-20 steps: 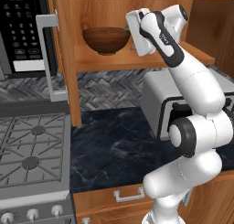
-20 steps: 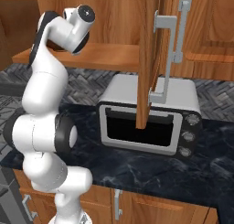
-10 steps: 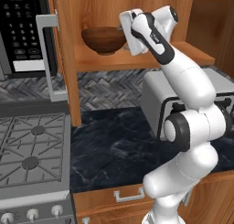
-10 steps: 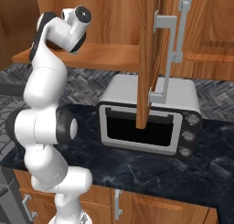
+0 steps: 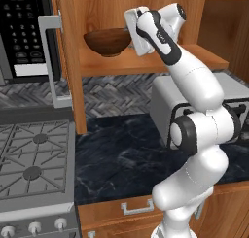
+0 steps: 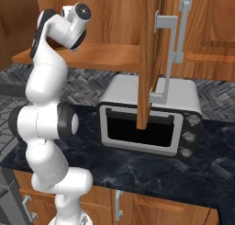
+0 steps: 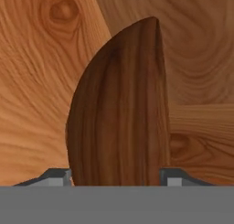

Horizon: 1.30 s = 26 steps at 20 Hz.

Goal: Pick up the bowls from the cabinet and place each bowl in front of a stool on the dining counter.

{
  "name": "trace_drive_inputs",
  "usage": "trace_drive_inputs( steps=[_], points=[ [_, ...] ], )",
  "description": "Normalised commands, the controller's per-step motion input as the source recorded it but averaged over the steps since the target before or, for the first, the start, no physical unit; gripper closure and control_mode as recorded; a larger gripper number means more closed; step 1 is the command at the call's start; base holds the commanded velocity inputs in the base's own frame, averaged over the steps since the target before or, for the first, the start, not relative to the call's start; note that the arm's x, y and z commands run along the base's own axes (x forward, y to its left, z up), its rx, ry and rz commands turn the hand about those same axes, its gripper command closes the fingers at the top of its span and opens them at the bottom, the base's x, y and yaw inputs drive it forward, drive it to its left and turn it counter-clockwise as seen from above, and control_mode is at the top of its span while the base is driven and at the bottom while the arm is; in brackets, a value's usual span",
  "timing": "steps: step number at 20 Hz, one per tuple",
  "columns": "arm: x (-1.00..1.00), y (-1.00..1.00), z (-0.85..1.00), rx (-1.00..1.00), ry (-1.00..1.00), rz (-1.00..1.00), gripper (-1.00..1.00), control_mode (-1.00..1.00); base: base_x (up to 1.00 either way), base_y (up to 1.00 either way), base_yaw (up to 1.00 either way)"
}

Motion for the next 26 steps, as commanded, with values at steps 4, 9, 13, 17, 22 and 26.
trace_drive_inputs(
  steps=[4, 9, 13, 17, 22, 26],
  points=[
    [0.01, 0.09, 0.00, 0.00, 0.00, 0.00, 1.00, -1.00, 0.00, 0.00, 0.00],
    [0.00, 0.04, 0.00, 0.00, 0.00, 0.00, 1.00, -1.00, 0.00, 0.00, 0.00],
    [0.00, 0.00, 0.00, 0.00, 0.00, -0.02, 1.00, -1.00, 0.00, 0.00, 0.00],
    [-0.02, 0.00, -0.01, 0.00, -0.11, 0.00, 1.00, -1.00, 0.00, 0.00, 0.00],
    [-0.43, 0.00, -0.07, 0.00, -0.16, -0.02, 1.00, -1.00, 0.00, 0.00, 0.00],
    [-0.72, -0.07, -0.04, 0.00, -0.09, -0.07, 1.00, -1.00, 0.00, 0.00, 0.00]
  ],
)
